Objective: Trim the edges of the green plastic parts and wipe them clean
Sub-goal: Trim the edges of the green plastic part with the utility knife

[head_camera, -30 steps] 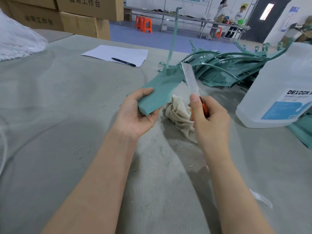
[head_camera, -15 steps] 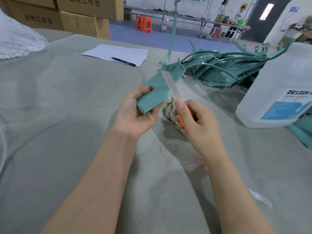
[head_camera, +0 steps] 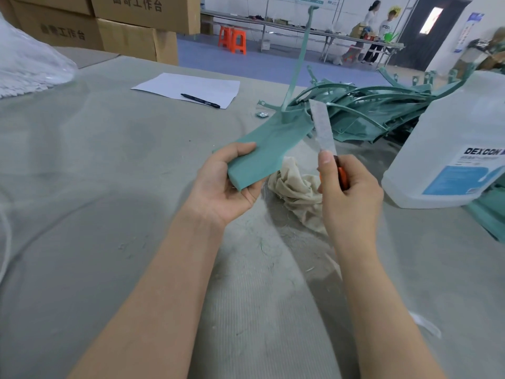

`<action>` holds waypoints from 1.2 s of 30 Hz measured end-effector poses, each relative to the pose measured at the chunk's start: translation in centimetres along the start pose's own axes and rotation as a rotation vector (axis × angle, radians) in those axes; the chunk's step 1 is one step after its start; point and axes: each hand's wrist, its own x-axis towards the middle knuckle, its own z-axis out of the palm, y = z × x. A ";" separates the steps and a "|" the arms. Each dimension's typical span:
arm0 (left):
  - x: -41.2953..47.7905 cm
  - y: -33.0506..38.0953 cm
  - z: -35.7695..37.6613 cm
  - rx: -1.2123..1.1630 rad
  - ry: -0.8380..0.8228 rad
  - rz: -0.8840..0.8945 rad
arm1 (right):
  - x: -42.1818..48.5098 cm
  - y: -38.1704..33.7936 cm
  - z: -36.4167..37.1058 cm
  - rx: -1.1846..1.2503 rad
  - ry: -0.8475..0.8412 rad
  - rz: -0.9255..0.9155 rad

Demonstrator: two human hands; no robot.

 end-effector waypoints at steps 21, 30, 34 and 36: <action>0.1 0.3 -0.6 -0.048 0.003 0.002 | -0.8 -0.5 0.7 0.065 -0.306 -0.062; 0.2 0.4 -0.7 -0.088 0.004 0.004 | -1.0 -0.9 0.8 0.130 -0.422 -0.058; 0.6 0.4 -0.9 -0.101 -0.014 0.020 | -1.1 -1.0 1.0 0.181 -0.510 -0.049; 0.9 0.4 -1.0 -0.148 0.014 0.031 | -1.5 -1.2 1.3 0.151 -0.586 -0.087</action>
